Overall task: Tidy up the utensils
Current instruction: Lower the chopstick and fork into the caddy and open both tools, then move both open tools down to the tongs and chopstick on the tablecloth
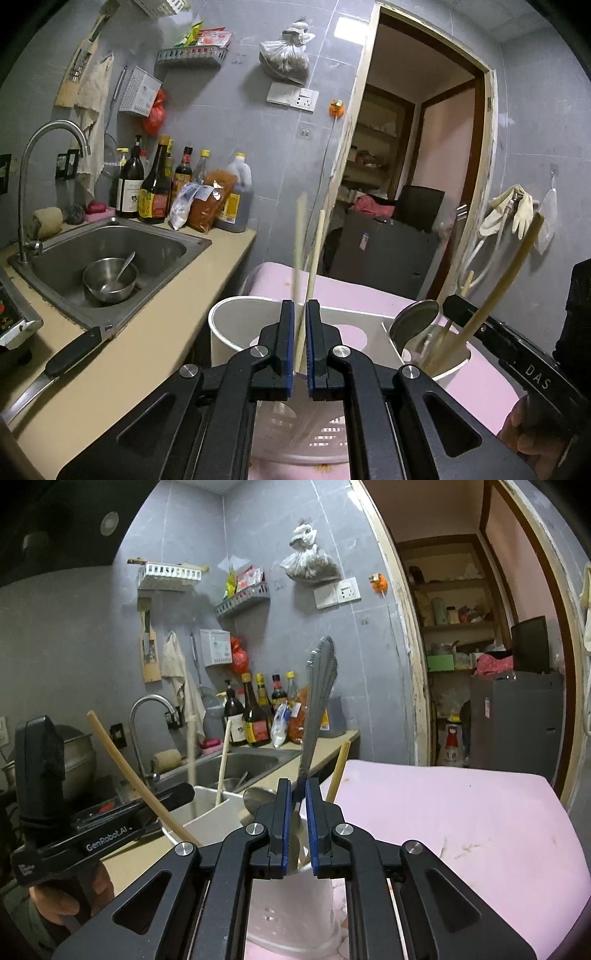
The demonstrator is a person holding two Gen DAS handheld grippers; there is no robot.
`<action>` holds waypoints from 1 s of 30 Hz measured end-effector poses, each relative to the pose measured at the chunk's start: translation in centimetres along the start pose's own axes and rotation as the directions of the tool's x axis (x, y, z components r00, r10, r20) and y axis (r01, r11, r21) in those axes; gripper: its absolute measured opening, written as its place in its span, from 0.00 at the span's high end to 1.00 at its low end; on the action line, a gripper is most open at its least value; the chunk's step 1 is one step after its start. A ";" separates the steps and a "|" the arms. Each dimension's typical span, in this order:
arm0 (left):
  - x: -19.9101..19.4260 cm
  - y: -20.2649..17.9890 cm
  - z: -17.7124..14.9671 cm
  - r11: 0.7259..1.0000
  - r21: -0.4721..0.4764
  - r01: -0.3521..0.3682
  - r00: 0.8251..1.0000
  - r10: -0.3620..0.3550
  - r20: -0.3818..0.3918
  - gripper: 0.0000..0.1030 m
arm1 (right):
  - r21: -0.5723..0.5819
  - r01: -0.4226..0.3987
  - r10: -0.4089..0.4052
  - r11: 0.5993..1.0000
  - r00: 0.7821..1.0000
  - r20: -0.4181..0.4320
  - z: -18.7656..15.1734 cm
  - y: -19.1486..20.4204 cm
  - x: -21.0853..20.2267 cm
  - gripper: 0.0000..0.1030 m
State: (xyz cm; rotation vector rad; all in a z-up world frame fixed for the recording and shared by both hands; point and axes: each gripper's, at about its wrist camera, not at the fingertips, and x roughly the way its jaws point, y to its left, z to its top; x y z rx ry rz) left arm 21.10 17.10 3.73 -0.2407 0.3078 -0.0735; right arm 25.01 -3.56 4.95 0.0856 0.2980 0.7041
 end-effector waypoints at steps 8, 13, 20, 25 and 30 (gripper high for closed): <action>-0.8 -0.9 -0.4 1.000 0.019 0.009 1.000 -0.009 -0.003 0.82 | -0.027 -0.005 0.005 1.000 1.000 -0.023 -0.3 0.2 -0.2 0.93; -1.1 -0.9 -0.3 1.000 0.010 0.019 1.000 -0.019 0.000 0.74 | -0.024 -0.007 0.006 1.000 1.000 -0.016 -0.5 -0.1 -0.6 0.93; -2.6 -0.9 0.1 1.000 -0.023 0.020 1.000 -0.019 0.024 0.61 | -0.024 0.026 -0.025 0.999 0.999 0.046 -0.2 -0.6 -2.8 0.83; -4.5 -2.0 0.4 1.000 -0.015 0.000 0.998 0.001 0.062 0.34 | -0.019 0.060 -0.058 0.998 0.994 0.092 0.3 -1.3 -5.1 0.72; -6.5 -4.3 0.7 0.999 0.034 -0.012 0.994 0.008 0.110 0.11 | -0.022 0.111 -0.106 0.994 0.978 0.179 0.9 -2.1 -8.6 0.42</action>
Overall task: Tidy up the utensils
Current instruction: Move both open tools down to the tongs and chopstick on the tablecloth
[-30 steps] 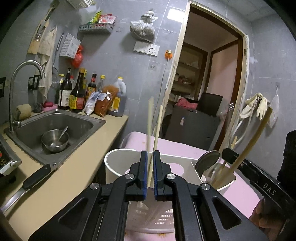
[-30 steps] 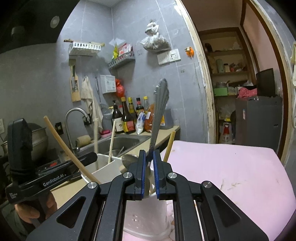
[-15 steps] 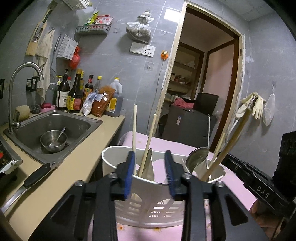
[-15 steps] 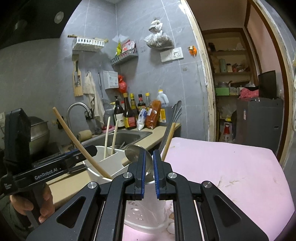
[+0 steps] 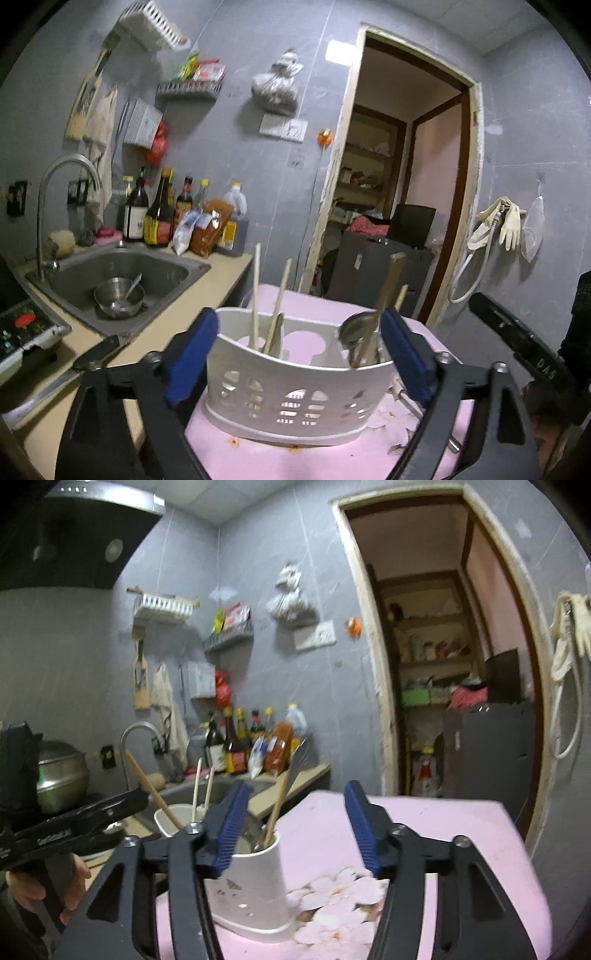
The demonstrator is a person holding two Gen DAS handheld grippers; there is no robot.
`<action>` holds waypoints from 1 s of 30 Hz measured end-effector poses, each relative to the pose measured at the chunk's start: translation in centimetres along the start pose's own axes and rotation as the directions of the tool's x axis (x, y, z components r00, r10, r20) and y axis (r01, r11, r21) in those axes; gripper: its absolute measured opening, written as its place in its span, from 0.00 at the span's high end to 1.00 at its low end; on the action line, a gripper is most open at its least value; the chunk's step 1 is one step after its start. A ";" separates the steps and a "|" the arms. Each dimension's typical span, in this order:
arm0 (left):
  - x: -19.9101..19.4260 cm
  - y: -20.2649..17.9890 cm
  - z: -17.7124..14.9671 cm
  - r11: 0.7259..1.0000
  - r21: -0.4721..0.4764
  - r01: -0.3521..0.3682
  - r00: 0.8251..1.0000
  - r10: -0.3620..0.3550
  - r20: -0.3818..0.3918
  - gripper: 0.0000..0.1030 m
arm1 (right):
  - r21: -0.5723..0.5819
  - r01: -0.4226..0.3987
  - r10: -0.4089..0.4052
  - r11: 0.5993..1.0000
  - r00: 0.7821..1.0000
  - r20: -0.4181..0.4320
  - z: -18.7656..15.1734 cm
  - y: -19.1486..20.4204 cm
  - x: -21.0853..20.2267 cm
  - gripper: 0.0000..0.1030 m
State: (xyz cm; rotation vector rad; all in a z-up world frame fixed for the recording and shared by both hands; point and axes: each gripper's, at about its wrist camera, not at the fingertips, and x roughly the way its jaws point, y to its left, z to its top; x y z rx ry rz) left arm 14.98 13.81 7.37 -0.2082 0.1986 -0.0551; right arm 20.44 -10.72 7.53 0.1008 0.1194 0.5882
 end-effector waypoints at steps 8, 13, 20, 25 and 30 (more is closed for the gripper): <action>-1.7 -4.3 0.5 0.996 0.071 0.046 0.997 -0.050 0.053 0.03 | -0.052 0.089 -0.083 0.995 0.990 0.112 1.4 -1.1 -5.3 0.02; -1.8 -6.9 -0.3 0.990 0.115 0.084 0.995 -0.089 0.039 0.02 | -0.090 0.137 -0.124 0.986 0.983 0.139 1.5 -1.9 -7.7 0.00; -0.8 -10.2 -2.3 0.977 0.172 0.125 0.992 -0.122 -0.027 0.02 | -0.098 0.197 -0.188 0.975 0.978 0.095 0.7 -4.2 -9.4 0.00; 0.6 -11.3 -3.9 0.972 0.179 0.152 0.985 -0.134 -0.107 0.02 | -0.103 0.226 -0.228 0.969 0.974 -0.006 -0.6 -6.0 -9.5 0.00; 2.3 -12.1 -5.5 0.972 0.170 0.164 0.969 -0.127 -0.211 0.02 | -0.125 0.235 -0.254 0.964 0.953 -0.168 -2.6 -7.4 -8.8 0.00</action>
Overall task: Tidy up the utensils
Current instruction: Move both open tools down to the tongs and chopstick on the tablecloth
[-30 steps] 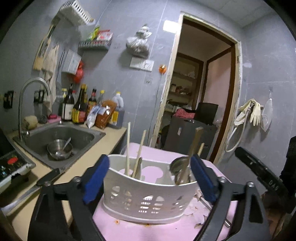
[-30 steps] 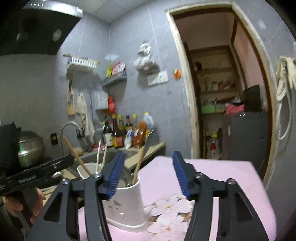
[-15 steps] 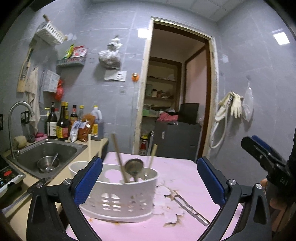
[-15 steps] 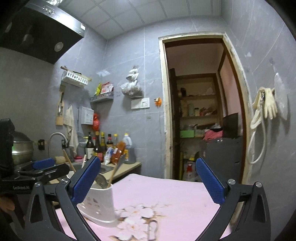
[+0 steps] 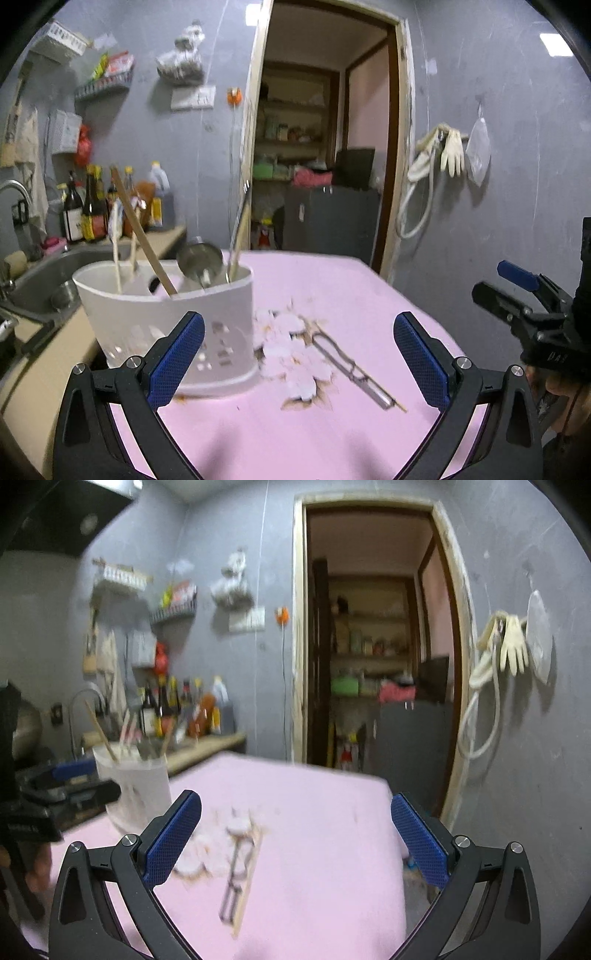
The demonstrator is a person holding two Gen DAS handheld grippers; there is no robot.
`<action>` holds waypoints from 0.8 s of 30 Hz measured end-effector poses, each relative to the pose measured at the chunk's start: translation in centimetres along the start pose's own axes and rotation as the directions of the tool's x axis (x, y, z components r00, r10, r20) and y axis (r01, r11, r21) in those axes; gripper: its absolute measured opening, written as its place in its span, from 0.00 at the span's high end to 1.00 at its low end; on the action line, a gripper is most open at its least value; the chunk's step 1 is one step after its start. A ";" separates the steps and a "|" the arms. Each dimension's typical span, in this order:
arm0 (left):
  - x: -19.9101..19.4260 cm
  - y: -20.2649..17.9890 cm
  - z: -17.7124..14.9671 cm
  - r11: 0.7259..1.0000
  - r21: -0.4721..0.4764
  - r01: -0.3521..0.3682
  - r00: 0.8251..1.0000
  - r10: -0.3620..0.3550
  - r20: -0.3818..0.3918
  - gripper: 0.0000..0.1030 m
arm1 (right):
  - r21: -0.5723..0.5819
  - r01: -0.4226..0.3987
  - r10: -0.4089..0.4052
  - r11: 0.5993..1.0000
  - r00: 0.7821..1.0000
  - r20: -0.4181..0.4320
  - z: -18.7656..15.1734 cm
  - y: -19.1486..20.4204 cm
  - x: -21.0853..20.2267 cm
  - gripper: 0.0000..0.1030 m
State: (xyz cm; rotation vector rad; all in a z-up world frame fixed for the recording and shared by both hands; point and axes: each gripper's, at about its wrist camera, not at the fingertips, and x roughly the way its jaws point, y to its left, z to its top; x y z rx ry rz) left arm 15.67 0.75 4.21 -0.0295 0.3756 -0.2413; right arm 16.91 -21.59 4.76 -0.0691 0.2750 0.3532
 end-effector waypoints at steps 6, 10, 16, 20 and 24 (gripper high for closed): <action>2.8 -0.6 -1.6 1.000 0.005 -0.010 0.990 0.010 -0.139 0.02 | -0.040 -0.025 0.016 0.999 0.981 -0.192 -2.5 0.1 1.7 0.00; 4.1 -0.2 -2.0 1.000 -0.018 -0.011 0.975 0.007 -0.222 0.02 | -0.077 -0.054 0.030 0.996 0.959 -0.282 -3.7 0.7 2.6 0.00; 5.9 0.5 -2.7 0.997 -0.071 -0.005 0.937 -0.020 -0.350 0.02 | -0.087 -0.114 0.069 0.990 0.910 -0.408 -5.6 1.2 4.2 0.01; 6.8 0.9 -3.1 0.995 -0.099 -0.004 0.910 -0.037 -0.412 0.03 | -0.086 -0.166 0.105 0.982 0.869 -0.484 -6.5 1.6 5.3 0.19; 7.1 1.3 -3.1 0.992 -0.123 -0.008 0.897 -0.047 -0.440 0.03 | -0.088 -0.209 0.130 0.974 0.834 -0.536 -7.1 2.0 6.2 0.40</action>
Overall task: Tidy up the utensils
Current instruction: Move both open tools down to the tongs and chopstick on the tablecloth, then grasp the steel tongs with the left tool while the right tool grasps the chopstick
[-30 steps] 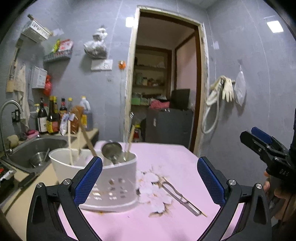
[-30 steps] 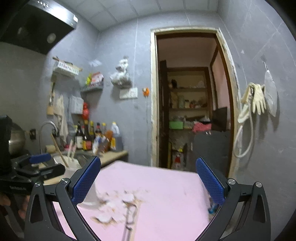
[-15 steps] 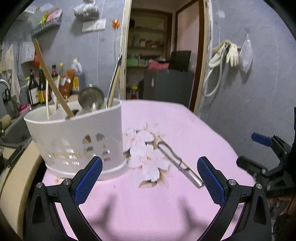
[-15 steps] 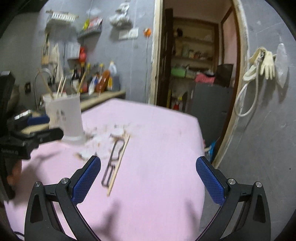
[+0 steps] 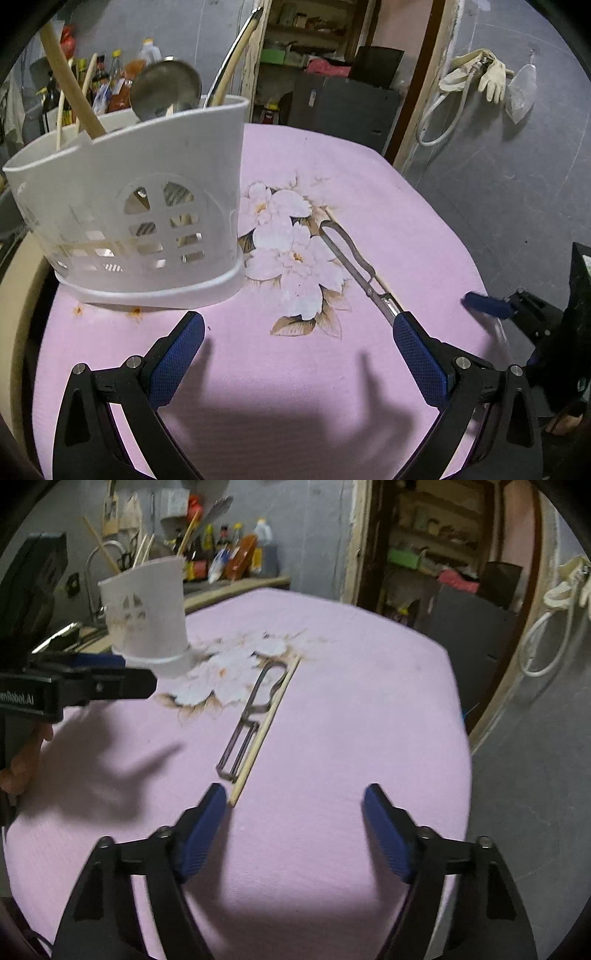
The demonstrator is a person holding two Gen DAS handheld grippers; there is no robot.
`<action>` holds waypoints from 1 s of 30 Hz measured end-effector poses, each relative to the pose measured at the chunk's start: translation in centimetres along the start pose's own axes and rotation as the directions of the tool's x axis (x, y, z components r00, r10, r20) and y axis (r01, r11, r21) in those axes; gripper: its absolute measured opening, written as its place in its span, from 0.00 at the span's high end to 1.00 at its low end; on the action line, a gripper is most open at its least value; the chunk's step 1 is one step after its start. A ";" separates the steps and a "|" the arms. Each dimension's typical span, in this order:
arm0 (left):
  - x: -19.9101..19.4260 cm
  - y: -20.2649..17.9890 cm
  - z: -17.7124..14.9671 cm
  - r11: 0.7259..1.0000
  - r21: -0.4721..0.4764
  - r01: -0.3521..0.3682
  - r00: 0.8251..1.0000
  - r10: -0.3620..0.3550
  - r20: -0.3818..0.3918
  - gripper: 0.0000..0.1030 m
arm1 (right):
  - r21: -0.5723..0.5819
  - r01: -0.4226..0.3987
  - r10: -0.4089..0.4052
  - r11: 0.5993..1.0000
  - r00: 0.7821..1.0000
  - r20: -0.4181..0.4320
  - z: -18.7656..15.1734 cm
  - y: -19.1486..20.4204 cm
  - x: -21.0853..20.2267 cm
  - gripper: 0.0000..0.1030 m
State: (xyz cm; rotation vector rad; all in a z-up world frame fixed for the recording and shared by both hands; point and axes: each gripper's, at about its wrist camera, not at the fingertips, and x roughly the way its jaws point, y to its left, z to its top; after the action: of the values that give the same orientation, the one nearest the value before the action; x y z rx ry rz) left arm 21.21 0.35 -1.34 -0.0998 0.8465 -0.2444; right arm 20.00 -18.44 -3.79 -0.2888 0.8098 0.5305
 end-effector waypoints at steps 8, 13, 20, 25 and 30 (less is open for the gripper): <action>0.0 0.5 0.3 1.000 -0.027 0.016 1.000 -0.016 -0.016 0.07 | -0.035 -0.012 0.012 0.999 1.000 -0.010 0.8 -0.1 0.6 0.57; -0.1 0.5 0.4 1.000 -0.020 0.020 1.000 -0.021 -0.020 0.13 | -0.014 -0.041 0.041 0.999 0.999 -0.018 1.6 -0.7 1.4 0.59; 0.2 0.9 0.6 0.999 -0.043 0.002 0.999 -0.004 -0.033 0.13 | -0.041 -0.069 0.068 0.997 0.998 -0.012 1.9 0.2 1.2 0.59; 0.5 0.9 0.6 0.998 -0.057 0.000 0.999 -0.002 -0.041 0.13 | -0.070 -0.073 0.070 0.995 0.996 -0.045 2.3 1.1 2.4 0.59; 0.6 0.5 1.0 0.998 -0.055 0.017 0.999 -0.019 -0.043 0.14 | -0.027 -0.055 0.054 0.998 0.997 -0.051 2.9 -0.1 2.8 0.88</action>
State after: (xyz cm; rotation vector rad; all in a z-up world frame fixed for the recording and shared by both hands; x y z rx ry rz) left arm 22.46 0.64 -1.19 -0.1541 0.8958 -0.2407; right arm 23.35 -16.30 -3.98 -0.3082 0.8609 0.5885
